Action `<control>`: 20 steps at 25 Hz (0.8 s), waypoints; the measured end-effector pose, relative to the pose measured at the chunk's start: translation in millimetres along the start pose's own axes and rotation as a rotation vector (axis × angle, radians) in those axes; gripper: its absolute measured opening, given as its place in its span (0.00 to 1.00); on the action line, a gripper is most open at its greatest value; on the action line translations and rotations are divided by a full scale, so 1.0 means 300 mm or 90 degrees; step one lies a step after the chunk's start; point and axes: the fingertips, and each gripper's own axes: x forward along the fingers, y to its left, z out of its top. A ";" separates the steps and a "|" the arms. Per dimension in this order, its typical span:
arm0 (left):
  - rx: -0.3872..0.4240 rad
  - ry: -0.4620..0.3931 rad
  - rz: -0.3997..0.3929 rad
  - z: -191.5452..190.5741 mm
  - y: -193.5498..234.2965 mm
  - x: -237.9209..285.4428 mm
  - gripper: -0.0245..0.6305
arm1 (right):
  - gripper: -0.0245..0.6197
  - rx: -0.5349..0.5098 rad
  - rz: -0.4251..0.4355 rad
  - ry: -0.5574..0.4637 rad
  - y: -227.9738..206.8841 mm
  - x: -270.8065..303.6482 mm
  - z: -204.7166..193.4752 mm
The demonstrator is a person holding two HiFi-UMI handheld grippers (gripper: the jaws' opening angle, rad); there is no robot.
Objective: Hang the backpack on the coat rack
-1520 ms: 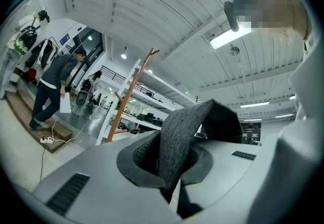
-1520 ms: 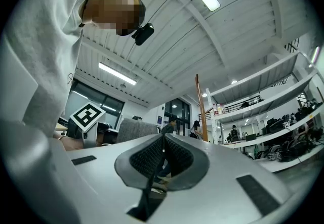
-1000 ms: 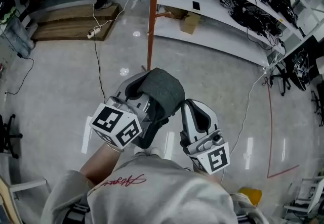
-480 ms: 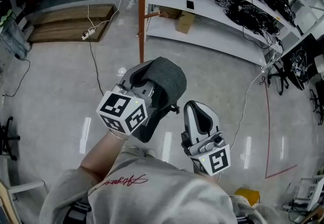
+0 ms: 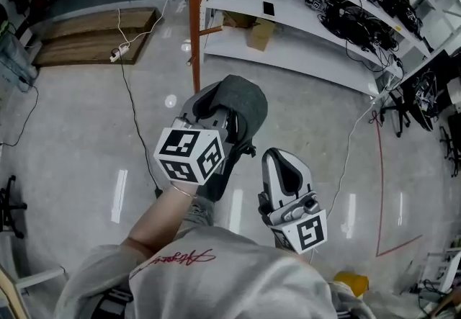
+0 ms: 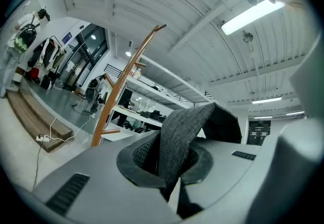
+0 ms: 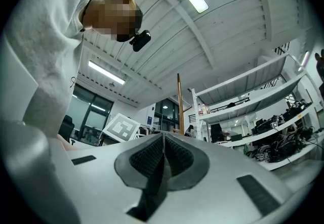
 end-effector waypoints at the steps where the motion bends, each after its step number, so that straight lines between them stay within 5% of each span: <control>1: -0.005 -0.001 -0.001 -0.001 0.015 0.021 0.10 | 0.08 -0.007 -0.005 -0.001 -0.019 0.021 -0.005; 11: -0.016 0.024 -0.010 -0.033 0.175 0.161 0.10 | 0.08 -0.015 -0.023 -0.008 -0.190 0.279 -0.074; 20: -0.046 0.099 0.012 -0.137 0.386 0.163 0.10 | 0.07 0.001 -0.004 0.016 -0.214 0.490 -0.200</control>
